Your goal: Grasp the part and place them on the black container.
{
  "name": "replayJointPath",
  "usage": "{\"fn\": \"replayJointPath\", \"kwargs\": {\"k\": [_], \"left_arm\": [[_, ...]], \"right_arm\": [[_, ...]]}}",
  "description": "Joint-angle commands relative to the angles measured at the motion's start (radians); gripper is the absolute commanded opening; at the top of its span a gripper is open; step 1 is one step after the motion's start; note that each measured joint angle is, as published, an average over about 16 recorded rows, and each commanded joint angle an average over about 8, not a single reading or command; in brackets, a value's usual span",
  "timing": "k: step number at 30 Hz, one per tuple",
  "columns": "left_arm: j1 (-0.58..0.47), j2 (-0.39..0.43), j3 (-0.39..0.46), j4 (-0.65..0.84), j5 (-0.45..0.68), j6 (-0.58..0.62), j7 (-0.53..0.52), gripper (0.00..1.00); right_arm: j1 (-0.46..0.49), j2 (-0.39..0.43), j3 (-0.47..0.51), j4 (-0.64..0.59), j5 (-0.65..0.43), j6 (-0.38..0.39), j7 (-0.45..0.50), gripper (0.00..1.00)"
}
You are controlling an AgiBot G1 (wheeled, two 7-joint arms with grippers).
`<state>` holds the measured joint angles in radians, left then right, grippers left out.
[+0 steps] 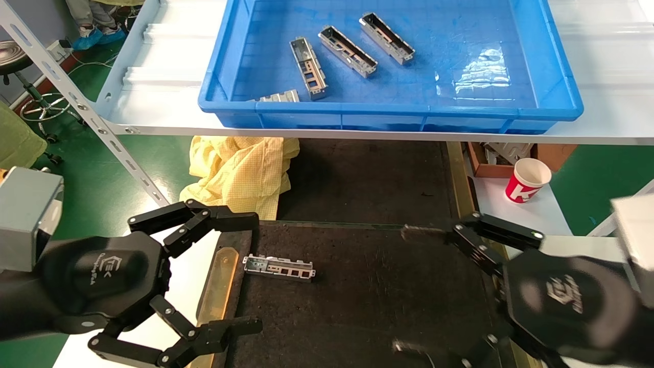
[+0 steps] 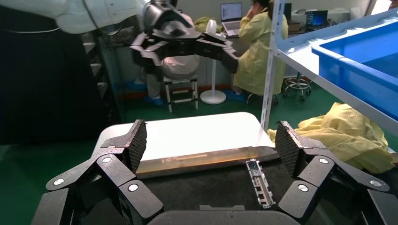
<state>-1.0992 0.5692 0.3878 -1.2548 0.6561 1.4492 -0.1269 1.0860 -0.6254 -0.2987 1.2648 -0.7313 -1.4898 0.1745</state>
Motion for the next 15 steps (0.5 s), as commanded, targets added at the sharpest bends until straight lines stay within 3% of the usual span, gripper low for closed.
{"fn": "replayJointPath", "kwargs": {"k": [1, 15], "left_arm": [[0.000, 0.000, 0.000, 0.000, 0.000, 0.000, 0.000, 1.00], [0.000, 0.000, 0.000, 0.000, 0.000, 0.000, 0.000, 1.00]], "right_arm": [[-0.018, 0.022, 0.030, 0.029, 0.001, -0.010, 0.016, 1.00], [-0.021, 0.025, 0.034, 0.033, 0.003, -0.011, 0.018, 1.00]]}}
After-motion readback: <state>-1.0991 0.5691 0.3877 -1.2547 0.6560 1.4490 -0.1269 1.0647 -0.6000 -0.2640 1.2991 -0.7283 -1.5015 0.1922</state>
